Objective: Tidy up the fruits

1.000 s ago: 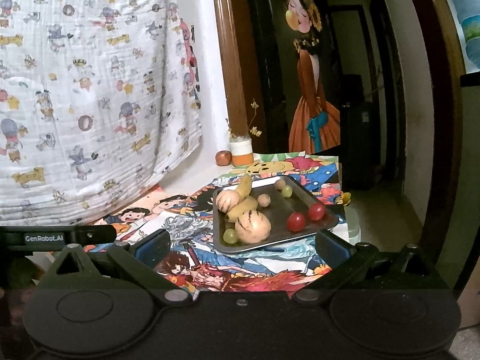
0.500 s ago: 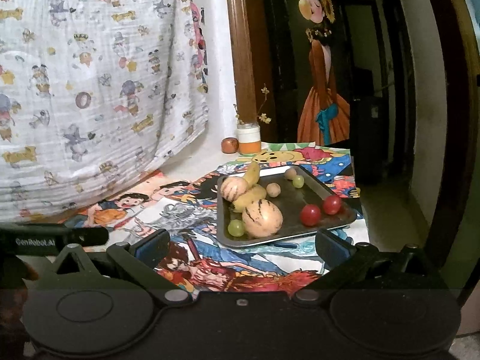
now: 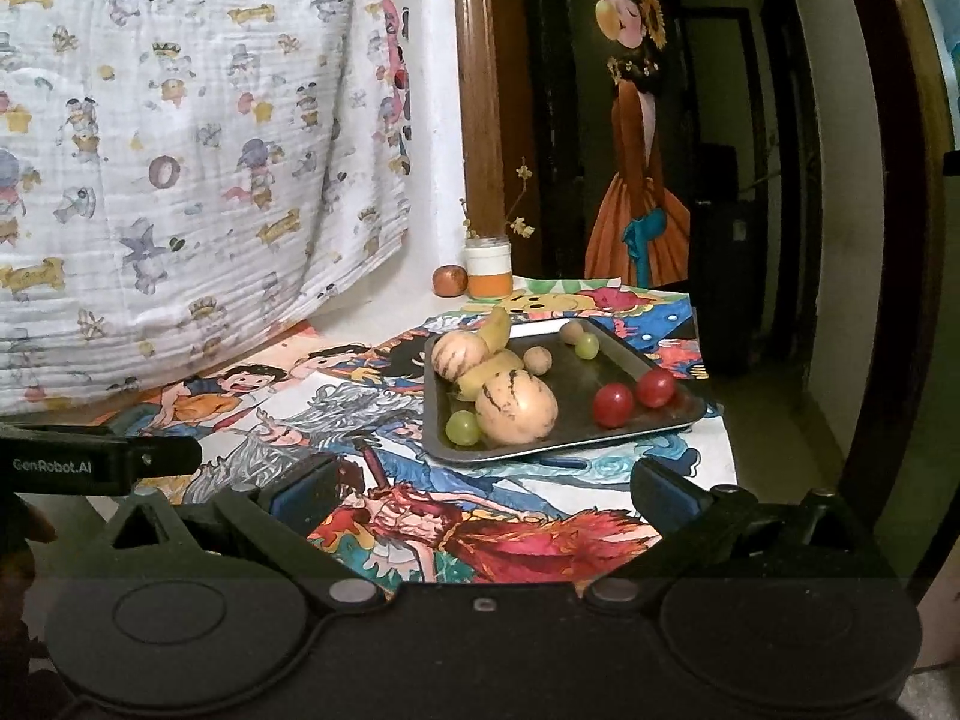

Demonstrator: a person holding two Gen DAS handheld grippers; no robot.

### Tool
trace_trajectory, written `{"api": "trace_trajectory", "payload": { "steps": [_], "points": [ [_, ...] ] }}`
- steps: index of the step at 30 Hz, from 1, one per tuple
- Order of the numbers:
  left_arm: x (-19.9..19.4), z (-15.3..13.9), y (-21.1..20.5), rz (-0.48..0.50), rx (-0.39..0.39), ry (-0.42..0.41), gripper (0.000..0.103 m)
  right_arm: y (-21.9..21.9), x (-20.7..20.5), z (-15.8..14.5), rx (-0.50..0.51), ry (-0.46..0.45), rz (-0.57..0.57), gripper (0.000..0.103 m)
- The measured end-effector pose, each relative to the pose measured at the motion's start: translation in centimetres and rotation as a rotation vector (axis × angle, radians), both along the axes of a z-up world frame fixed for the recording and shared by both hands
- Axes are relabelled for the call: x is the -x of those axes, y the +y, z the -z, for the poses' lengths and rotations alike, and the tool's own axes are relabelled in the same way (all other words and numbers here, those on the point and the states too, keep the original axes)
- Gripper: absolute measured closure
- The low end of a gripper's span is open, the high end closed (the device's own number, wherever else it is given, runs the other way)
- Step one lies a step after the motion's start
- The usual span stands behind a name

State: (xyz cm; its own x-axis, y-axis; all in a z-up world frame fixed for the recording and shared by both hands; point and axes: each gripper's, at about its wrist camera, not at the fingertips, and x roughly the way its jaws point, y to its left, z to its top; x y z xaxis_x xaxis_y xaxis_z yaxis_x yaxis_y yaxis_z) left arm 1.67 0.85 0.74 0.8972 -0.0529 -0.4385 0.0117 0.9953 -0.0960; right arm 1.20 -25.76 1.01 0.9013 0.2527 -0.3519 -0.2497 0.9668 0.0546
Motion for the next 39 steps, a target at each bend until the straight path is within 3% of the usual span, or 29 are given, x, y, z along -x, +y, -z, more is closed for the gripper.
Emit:
{"api": "trace_trajectory", "payload": {
  "steps": [39],
  "points": [
    [0.43, 0.15, 0.09, 0.011, -0.006, 0.015, 0.000, 0.10, 0.27, 0.24, -0.005, 0.007, -0.004, 0.000]
  ]
}}
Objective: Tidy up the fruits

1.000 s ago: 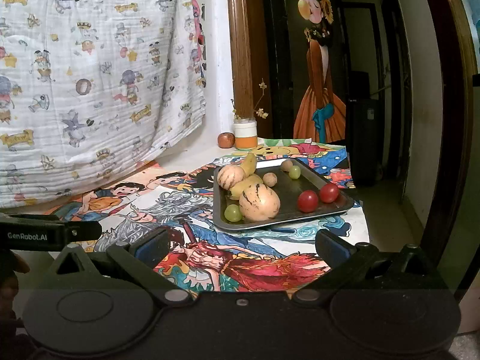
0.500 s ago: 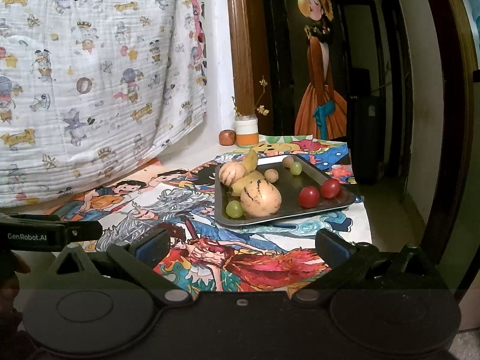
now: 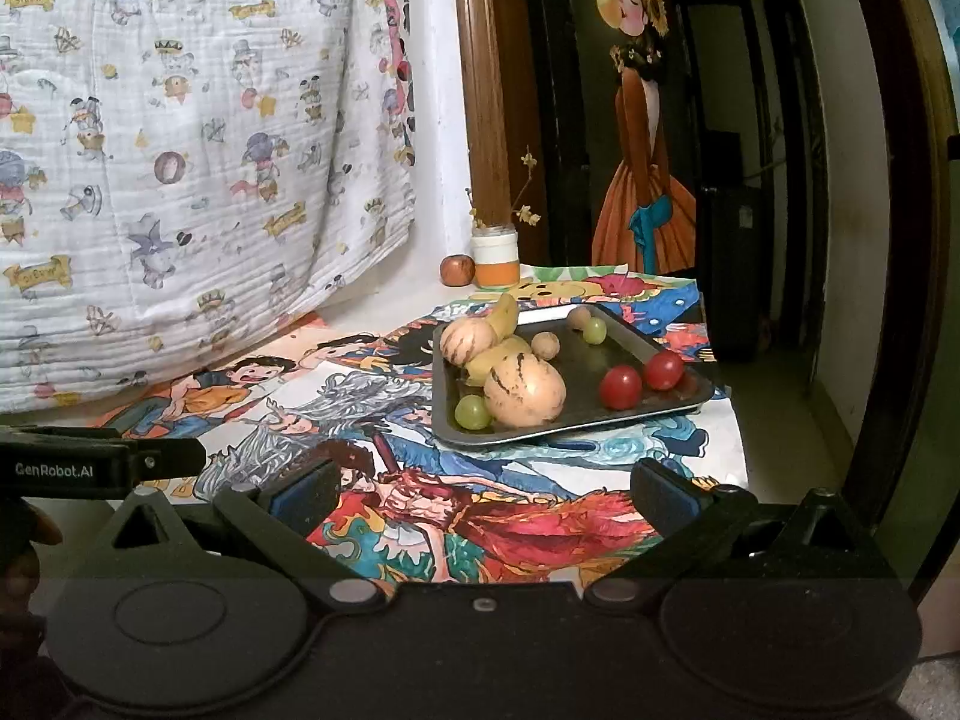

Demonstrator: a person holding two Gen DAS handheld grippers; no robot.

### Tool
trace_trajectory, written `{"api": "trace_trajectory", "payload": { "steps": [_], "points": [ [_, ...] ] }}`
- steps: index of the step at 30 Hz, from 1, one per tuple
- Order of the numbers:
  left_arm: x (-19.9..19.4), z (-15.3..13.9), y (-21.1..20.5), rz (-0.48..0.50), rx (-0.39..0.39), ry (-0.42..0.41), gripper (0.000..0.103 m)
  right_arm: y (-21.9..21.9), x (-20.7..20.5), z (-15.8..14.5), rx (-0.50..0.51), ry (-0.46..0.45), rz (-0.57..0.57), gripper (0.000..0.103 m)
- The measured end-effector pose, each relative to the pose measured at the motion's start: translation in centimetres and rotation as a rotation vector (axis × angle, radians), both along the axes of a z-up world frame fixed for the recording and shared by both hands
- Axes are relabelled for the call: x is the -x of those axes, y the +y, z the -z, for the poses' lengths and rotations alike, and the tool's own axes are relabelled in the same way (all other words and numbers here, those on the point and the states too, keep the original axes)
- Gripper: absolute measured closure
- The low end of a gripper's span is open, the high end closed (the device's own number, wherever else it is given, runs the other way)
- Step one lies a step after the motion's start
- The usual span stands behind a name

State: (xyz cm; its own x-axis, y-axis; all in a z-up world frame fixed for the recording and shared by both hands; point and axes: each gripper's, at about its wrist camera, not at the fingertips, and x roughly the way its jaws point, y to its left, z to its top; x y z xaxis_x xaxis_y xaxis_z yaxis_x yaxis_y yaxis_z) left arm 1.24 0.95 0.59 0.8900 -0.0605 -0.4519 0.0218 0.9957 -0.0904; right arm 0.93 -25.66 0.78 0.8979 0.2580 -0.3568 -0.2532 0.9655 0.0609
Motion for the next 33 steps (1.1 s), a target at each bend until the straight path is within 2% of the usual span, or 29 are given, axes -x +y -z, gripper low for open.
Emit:
{"api": "trace_trajectory", "payload": {
  "steps": [33],
  "points": [
    [0.17, 0.05, 0.22, -0.007, 0.006, -0.001, 0.000, 0.08, 0.12, 0.16, -0.003, 0.009, -0.001, 0.000]
  ]
}}
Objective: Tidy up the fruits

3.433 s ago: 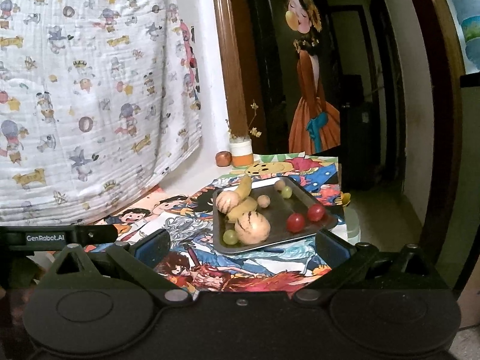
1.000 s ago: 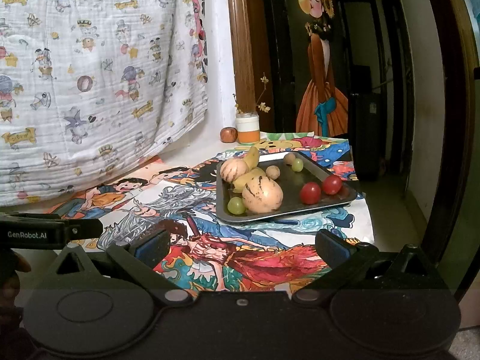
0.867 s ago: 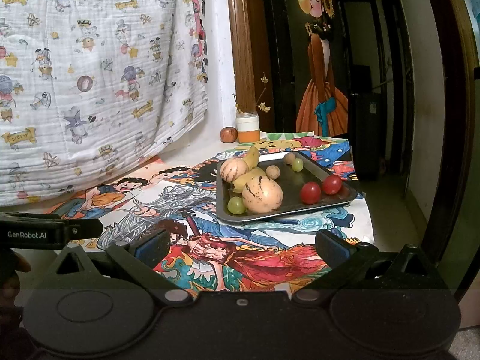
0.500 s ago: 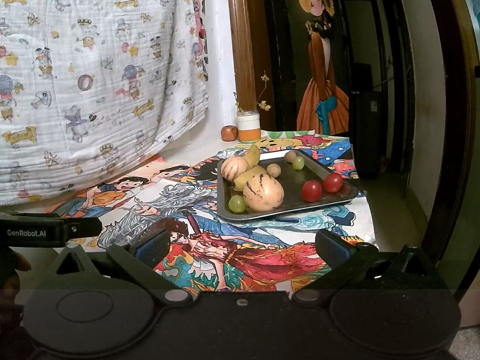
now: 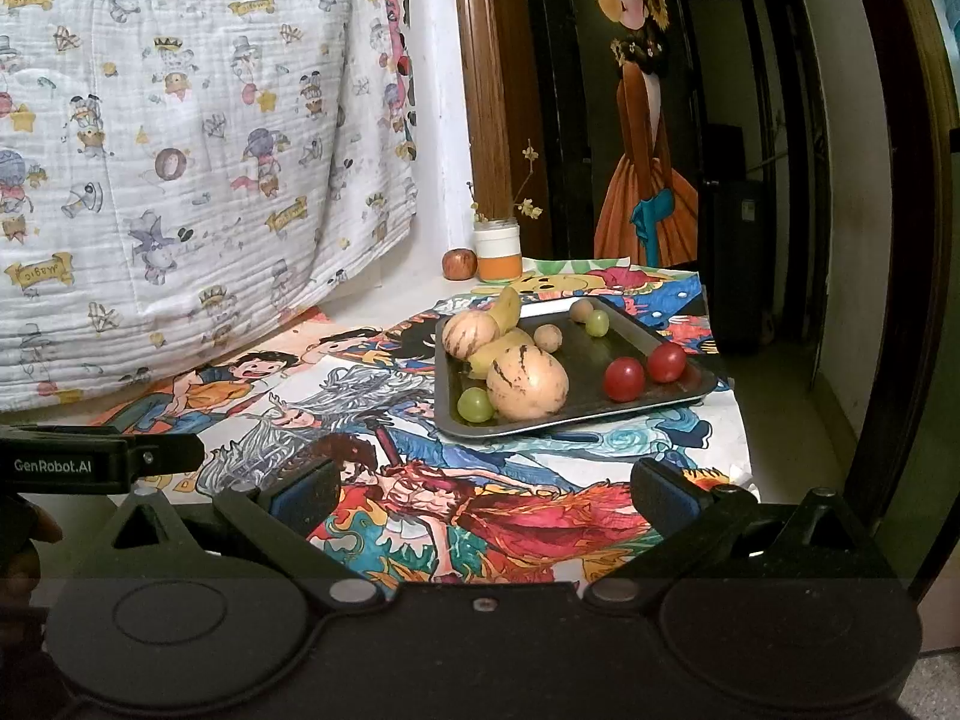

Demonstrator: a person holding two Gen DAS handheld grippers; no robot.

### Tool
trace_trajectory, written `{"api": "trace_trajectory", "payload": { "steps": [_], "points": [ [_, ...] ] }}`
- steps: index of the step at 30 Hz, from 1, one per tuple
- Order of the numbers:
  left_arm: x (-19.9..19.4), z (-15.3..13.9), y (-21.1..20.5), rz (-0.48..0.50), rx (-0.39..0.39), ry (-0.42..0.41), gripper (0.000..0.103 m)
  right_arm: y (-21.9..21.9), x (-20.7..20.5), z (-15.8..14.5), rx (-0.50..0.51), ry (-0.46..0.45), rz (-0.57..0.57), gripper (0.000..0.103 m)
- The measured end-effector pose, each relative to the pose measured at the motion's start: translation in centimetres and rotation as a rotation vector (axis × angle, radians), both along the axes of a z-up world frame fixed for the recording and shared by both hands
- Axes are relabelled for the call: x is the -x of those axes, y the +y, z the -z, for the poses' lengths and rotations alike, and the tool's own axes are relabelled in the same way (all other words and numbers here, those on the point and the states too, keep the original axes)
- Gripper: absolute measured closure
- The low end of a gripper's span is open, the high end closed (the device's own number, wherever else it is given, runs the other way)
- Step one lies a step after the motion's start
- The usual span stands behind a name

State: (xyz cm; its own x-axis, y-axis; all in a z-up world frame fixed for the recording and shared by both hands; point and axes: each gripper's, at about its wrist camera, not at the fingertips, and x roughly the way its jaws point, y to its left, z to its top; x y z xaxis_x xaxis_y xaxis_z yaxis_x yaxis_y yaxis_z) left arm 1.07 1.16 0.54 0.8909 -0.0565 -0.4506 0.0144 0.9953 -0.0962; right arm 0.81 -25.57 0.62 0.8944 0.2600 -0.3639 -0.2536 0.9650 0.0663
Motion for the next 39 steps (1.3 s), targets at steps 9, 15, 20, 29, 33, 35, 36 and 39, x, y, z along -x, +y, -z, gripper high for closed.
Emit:
{"api": "trace_trajectory", "payload": {
  "steps": [9, 15, 20, 29, 33, 35, 36, 39],
  "points": [
    [0.01, 0.00, -0.01, 0.000, 0.000, 0.000, 0.000, 0.04, 0.04, -0.01, -0.001, 0.000, 0.001, 0.000],
    [0.00, 0.00, 0.01, 0.000, 0.000, 0.000, 0.000, 0.06, 0.07, -0.01, -0.001, 0.001, 0.001, 0.000],
    [0.06, 0.01, 0.01, 0.000, 0.001, 0.001, 0.000, 0.10, 0.11, 0.01, -0.001, 0.002, 0.001, 0.000],
    [0.10, 0.02, 0.06, 0.000, 0.001, 0.001, 0.000, 0.06, 0.01, 0.00, -0.002, 0.002, 0.002, 0.000],
    [0.11, 0.03, 0.06, 0.000, 0.002, 0.003, 0.000, 0.12, 0.13, 0.02, -0.002, 0.003, 0.002, 0.000],
    [0.15, 0.11, 0.05, 0.001, 0.004, 0.007, 0.000, 0.09, 0.06, 0.01, -0.002, 0.003, 0.001, 0.000],
    [0.19, 0.16, -0.04, -0.002, 0.004, 0.013, 0.000, 0.05, -0.02, 0.00, -0.002, 0.003, 0.002, 0.000],
    [-0.02, 0.32, -0.11, 0.001, 0.008, 0.045, 0.000, 0.11, 0.10, 0.02, -0.002, 0.004, 0.002, 0.000]
  ]
}}
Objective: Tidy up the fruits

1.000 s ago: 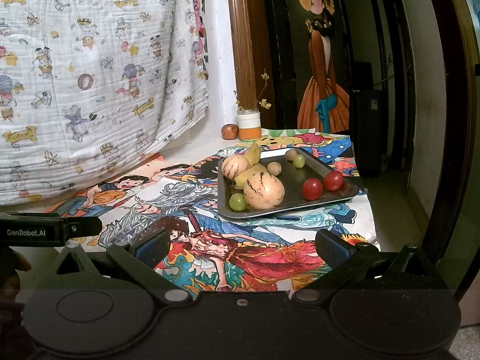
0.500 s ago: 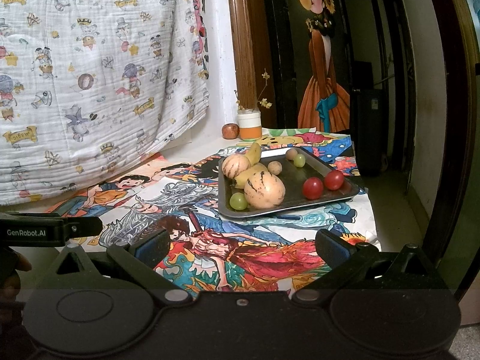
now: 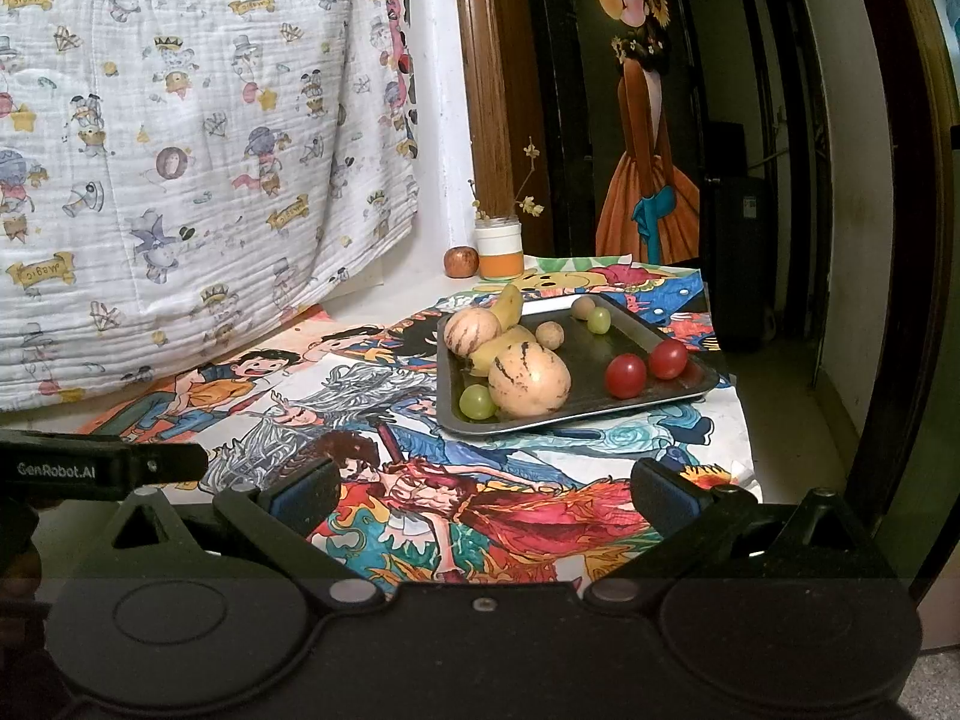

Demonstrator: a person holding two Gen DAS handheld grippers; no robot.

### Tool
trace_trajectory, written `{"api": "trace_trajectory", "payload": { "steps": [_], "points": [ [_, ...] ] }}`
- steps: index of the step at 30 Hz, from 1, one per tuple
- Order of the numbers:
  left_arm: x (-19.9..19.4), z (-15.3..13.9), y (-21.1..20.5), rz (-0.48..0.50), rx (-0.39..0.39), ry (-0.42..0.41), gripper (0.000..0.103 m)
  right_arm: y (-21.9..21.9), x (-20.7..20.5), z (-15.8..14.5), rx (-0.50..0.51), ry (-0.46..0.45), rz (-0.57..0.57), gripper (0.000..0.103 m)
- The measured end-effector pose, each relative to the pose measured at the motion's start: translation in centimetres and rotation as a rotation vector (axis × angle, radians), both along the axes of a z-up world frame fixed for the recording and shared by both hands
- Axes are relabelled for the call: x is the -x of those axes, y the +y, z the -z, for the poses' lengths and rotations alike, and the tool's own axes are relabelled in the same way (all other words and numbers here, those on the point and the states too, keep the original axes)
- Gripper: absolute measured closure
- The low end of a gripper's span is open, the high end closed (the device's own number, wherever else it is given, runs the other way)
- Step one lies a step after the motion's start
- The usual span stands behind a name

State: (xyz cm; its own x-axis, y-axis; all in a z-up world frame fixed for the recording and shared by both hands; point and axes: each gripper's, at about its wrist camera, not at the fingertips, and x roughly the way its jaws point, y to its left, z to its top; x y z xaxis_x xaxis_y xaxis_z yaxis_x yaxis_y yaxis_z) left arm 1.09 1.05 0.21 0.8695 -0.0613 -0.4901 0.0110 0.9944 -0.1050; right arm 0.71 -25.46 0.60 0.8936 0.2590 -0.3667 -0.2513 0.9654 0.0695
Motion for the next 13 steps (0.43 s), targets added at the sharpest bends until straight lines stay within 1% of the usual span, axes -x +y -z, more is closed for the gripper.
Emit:
{"api": "trace_trajectory", "payload": {
  "steps": [8, 13],
  "points": [
    [0.04, 0.12, 0.33, -0.003, 0.027, 0.006, 0.000, 0.01, -0.02, -0.01, 0.000, 0.001, 0.000, 0.000],
    [0.00, 0.07, 0.34, -0.006, 0.027, 0.004, 0.000, 0.01, -0.05, -0.03, -0.001, 0.002, 0.001, 0.000]
  ]
}}
